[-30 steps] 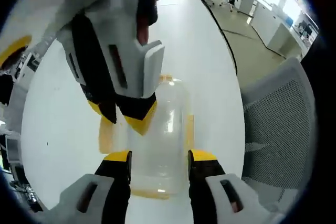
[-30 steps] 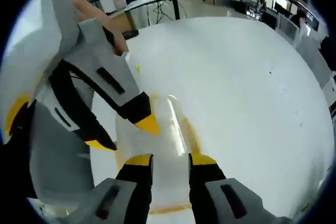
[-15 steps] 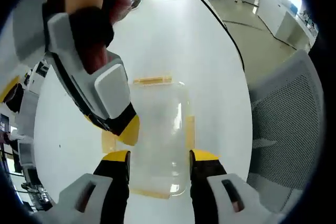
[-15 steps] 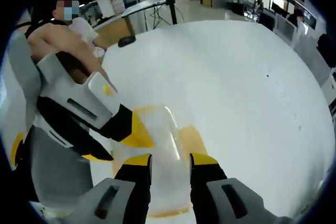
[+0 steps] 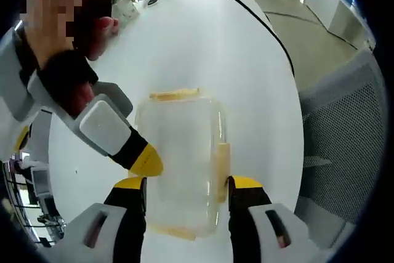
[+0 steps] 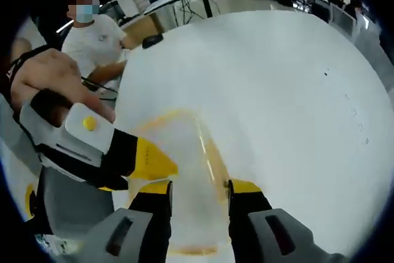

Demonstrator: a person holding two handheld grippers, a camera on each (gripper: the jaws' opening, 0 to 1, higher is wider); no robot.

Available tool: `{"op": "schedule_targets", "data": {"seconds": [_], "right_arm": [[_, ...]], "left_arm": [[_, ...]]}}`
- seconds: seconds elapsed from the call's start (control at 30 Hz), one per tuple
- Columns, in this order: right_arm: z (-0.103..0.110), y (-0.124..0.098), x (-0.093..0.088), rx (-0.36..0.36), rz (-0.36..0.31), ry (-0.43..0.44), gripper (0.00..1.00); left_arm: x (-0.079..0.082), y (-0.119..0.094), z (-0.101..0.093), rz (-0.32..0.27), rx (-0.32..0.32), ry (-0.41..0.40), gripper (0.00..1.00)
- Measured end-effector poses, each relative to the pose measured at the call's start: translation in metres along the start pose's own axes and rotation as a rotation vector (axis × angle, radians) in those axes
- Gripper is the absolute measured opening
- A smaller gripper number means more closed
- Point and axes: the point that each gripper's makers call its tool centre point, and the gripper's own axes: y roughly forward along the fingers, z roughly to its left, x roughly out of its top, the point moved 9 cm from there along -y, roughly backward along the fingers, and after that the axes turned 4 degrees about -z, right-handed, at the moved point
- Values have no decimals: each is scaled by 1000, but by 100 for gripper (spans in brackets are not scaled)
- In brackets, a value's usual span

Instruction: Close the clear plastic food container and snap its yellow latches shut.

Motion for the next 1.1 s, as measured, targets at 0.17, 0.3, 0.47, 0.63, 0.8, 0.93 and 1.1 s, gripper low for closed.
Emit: {"op": "schedule_targets", "data": {"seconds": [0.17, 0.3, 0.47, 0.63, 0.8, 0.93, 1.1], "right_arm": [[0, 3, 1, 50, 36, -11, 35], [-2, 3, 4, 61, 56, -13, 35], [-1, 4, 6, 67, 77, -18, 35], [-3, 5, 7, 78, 108, -22, 34], [-2, 6, 8, 84, 125, -27, 34], [-2, 6, 8, 85, 130, -25, 34], [-1, 6, 8, 83, 134, -22, 33]], "left_arm": [[-3, 2, -5, -3, 3, 3, 53], [-3, 1, -3, 1, 2, 1, 53], [-1, 1, -2, 12, -6, -10, 52], [0, 2, -1, 15, -19, -13, 52], [0, 2, 0, 12, -27, -17, 51], [0, 2, 0, 15, -26, -18, 51], [0, 1, 0, 14, -25, -19, 50]]}}
